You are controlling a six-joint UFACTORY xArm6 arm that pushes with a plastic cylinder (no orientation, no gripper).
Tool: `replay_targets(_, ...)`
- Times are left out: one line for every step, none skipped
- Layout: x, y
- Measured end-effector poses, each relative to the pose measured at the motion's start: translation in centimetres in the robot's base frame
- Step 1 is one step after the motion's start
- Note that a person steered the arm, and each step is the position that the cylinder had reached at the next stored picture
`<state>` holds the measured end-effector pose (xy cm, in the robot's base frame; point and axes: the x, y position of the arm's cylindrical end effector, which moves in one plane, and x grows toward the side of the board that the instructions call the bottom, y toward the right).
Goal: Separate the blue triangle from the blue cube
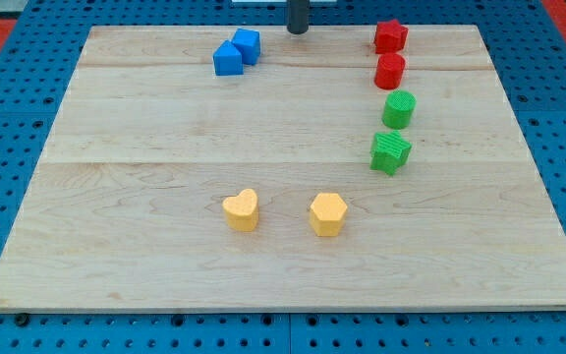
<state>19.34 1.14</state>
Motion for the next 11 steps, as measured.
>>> replay_targets(0.0, -5.6)
replay_targets(-0.1, -9.0)
replay_targets(-0.1, -9.2)
replay_targets(-0.1, -9.2)
replay_targets(-0.2, -12.1)
replay_targets(0.1, -14.8)
replay_targets(0.7, -12.2)
replay_targets(0.8, -8.1)
replay_targets(3.8, -9.7)
replay_targets(6.1, -8.1)
replay_targets(8.9, -6.9)
